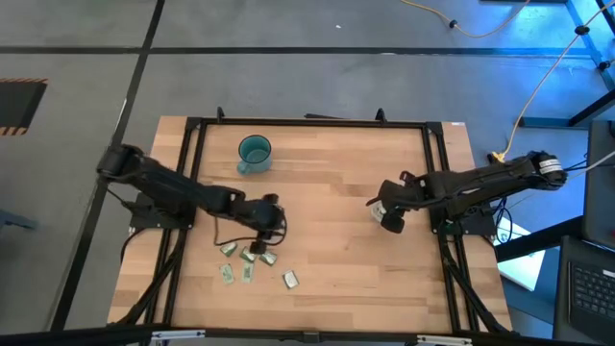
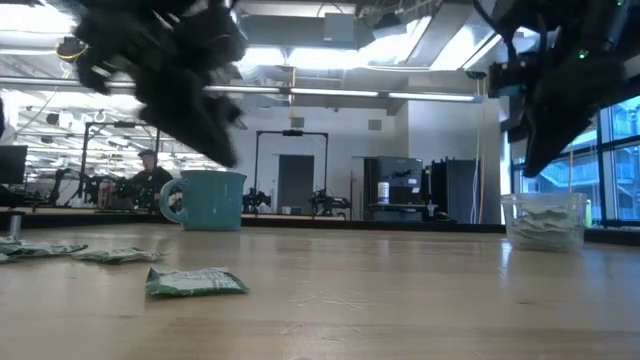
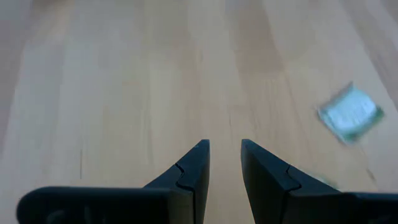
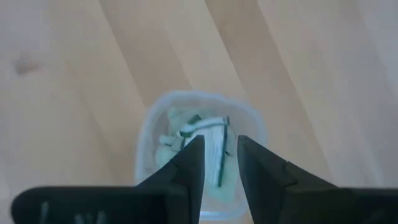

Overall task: Pick and place Stevia / Truvia into bins
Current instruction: Put the truvia packet into the transparent bin

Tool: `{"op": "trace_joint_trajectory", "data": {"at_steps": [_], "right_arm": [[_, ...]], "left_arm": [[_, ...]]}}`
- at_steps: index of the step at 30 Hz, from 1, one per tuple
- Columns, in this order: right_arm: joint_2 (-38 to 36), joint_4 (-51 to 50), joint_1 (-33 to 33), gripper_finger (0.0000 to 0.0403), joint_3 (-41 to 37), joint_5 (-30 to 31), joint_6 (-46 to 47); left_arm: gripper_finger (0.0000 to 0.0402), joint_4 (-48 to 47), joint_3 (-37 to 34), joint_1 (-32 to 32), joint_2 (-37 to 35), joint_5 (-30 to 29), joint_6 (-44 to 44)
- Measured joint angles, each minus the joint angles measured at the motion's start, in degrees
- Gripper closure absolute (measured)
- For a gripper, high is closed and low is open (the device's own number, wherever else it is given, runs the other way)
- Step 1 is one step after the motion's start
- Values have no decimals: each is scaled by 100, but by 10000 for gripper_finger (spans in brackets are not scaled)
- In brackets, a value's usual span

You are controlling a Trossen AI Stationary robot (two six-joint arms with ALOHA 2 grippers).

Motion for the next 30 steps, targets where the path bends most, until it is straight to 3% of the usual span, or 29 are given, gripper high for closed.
{"op": "trace_joint_trajectory", "data": {"at_steps": [7,17,23,30], "right_arm": [[-219,192,0,305,2,-2,-136],[-219,568,0,305,2,-2,-147],[-217,664,0,305,2,-4,-147],[-217,704,0,305,2,-5,-147]], "left_arm": [[316,-2096,0,-783,-641,-457,-2437],[316,-3591,0,-1512,-554,-77,-5141],[316,-3721,0,-1683,-249,-7,-5800],[316,-3740,0,-1655,372,227,-5906]]}}
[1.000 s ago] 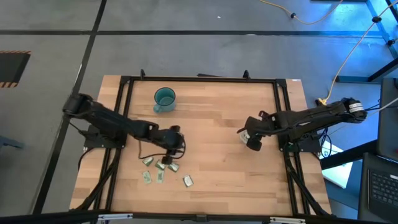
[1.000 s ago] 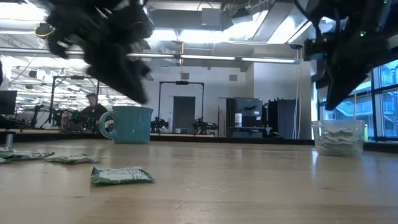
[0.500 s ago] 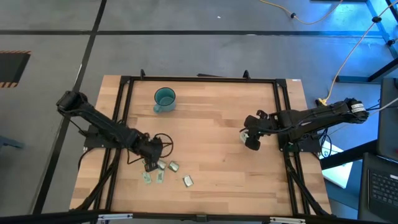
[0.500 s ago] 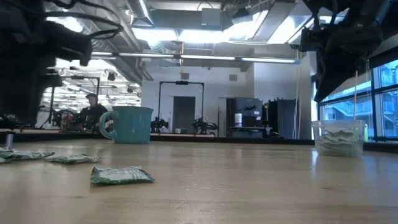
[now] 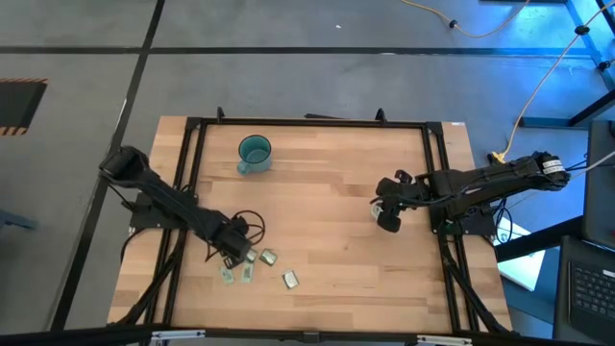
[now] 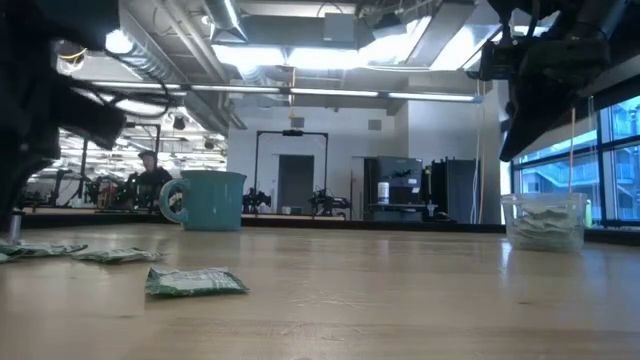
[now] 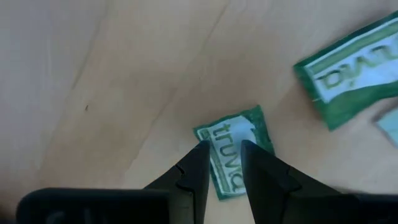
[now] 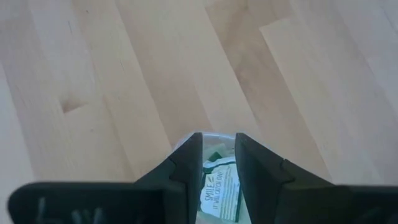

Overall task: Pick and place Stevia / Truvia into bins
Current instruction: Put the truvia packet into the transparent bin

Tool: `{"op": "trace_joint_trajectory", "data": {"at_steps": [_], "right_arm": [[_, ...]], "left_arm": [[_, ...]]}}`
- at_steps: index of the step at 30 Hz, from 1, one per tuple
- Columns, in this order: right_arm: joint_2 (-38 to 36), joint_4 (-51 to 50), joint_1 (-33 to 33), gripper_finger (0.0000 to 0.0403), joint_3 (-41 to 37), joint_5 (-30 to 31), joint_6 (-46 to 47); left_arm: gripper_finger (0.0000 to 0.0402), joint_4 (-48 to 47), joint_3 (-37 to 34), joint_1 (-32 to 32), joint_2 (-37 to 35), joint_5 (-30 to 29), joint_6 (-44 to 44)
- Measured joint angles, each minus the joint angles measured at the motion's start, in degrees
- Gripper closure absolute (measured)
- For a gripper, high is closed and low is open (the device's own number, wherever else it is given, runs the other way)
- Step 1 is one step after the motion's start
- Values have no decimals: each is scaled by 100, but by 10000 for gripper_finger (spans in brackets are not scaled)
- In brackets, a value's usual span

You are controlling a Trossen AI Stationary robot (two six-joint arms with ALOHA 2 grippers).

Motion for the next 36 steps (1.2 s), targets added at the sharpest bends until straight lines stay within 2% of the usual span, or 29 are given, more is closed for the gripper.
{"op": "trace_joint_trajectory", "data": {"at_steps": [6,16,22,28,32,36], "right_arm": [[0,0,0,305,0,-3,-10],[0,-2,1,305,0,-4,-20],[0,-2,2,305,0,-14,-20],[0,51,2,305,0,-14,-146],[0,553,3,305,0,-16,-812],[2,1586,37,305,0,-26,-1666]], "left_arm": [[325,-13,24,40,274,181,0],[391,31,0,79,110,226,104],[394,-8,-20,81,-42,-28,353],[395,438,-20,126,-442,-797,974],[395,1264,-16,224,-715,-2003,1963],[396,2709,-10,385,-861,-3112,3532]]}}
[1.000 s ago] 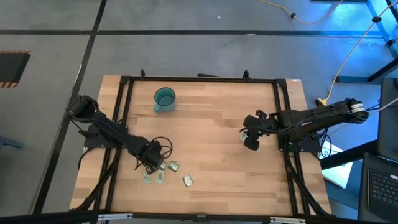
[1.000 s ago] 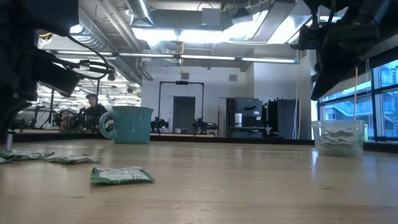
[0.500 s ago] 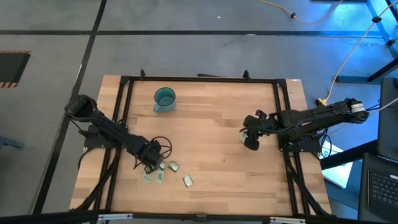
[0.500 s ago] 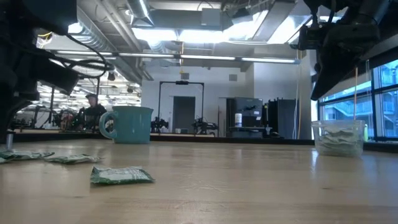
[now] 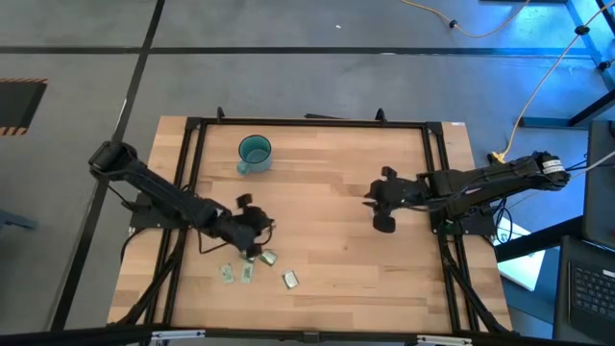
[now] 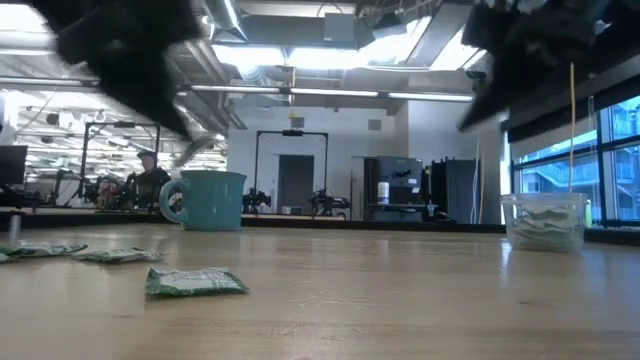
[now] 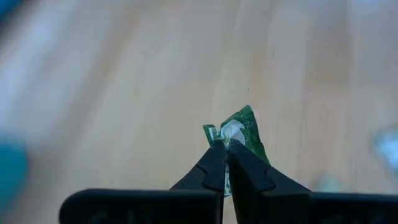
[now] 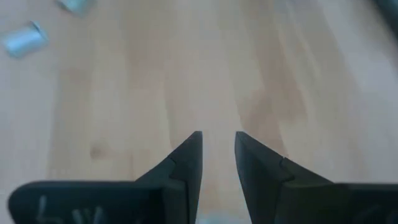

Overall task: Pick and place Stevia / Truvia into bins
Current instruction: Put the truvia packet into the transparent bin

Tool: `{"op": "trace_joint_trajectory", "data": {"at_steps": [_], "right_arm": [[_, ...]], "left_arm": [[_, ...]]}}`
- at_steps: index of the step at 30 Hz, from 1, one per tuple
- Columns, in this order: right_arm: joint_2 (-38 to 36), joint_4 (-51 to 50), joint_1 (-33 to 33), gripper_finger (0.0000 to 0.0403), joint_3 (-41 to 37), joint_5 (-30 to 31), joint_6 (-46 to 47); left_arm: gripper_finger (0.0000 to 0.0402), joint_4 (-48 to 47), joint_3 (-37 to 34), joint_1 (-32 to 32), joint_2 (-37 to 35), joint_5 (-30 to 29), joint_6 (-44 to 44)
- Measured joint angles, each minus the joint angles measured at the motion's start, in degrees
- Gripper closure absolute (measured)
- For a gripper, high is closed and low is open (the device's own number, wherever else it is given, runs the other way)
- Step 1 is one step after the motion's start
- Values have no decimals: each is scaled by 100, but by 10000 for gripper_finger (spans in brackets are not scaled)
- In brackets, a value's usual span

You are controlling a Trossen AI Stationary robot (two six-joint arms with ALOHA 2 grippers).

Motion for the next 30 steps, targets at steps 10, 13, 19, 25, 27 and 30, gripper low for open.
{"op": "trace_joint_trajectory", "data": {"at_steps": [10,13,19,25,27,30], "right_arm": [[331,2323,261,305,7,-1303,-2357],[626,2749,372,305,7,-1333,-2691],[1174,3496,516,305,7,-1267,-3103],[1292,3443,780,305,7,-233,-3125],[1292,3462,892,305,7,65,-3118],[1292,3483,1033,305,7,410,-3108]], "left_arm": [[396,3972,10,685,372,1294,3181],[397,4838,10,968,686,1992,3223],[399,6754,10,1397,1693,2573,3104],[399,8505,10,1609,2468,2897,2958],[399,9034,10,1652,2646,2913,2870],[399,9900,10,1709,2931,2913,2732]]}}
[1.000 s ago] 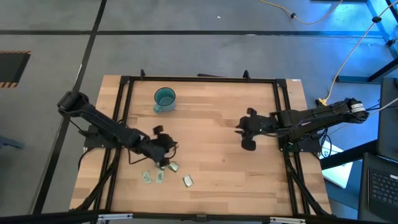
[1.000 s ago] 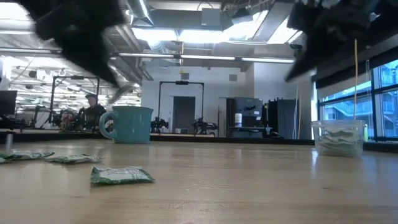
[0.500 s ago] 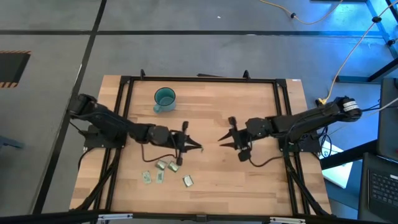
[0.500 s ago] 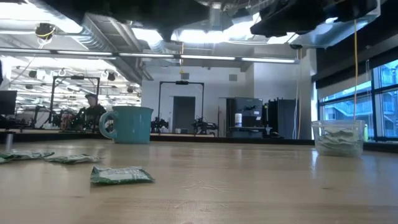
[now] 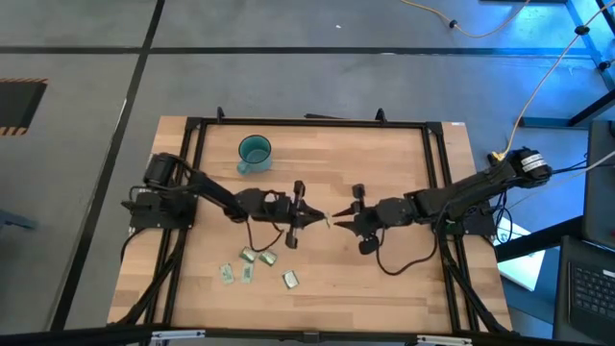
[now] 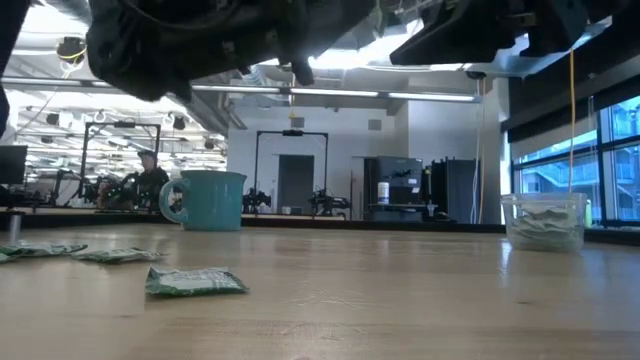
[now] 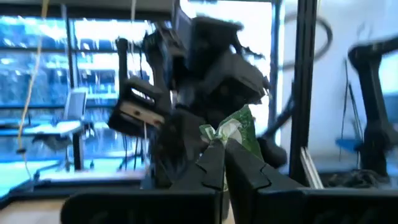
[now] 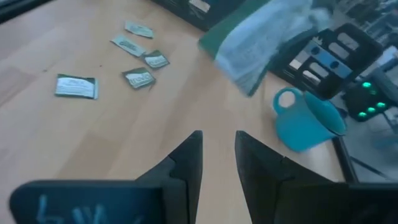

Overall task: Pick and place Stevia / Truvia into bins
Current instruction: Put the truvia packet into the transparent bin

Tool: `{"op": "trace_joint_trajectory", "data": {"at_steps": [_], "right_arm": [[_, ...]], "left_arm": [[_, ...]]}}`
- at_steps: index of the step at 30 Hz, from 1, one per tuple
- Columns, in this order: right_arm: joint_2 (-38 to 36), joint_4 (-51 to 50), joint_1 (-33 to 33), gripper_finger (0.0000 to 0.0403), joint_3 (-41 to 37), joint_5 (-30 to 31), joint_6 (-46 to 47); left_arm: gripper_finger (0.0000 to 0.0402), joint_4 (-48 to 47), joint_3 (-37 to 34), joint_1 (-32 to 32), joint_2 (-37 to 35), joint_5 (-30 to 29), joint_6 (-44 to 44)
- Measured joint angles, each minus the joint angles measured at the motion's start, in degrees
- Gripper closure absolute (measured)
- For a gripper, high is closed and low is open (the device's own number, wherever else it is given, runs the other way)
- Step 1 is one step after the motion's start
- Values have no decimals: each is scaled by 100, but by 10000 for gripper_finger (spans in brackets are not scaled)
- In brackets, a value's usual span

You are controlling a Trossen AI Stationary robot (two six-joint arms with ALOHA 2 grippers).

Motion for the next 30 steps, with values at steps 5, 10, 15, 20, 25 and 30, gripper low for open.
{"op": "trace_joint_trajectory", "data": {"at_steps": [5,10,15,20,25,30], "right_arm": [[0,15,163,305,0,753,287],[0,304,254,305,-7,1583,459],[-7,585,258,305,-7,1593,475],[-7,589,257,305,-7,1593,735],[-7,586,256,305,-7,1593,772],[-7,584,256,305,-7,1593,912]], "left_arm": [[399,821,-3,90,391,-186,-293],[398,810,0,165,494,-420,-406],[398,834,7,195,479,-499,-239],[398,835,7,191,477,-631,-104],[398,835,7,189,477,-1091,265],[398,835,7,145,477,-1694,468]]}}
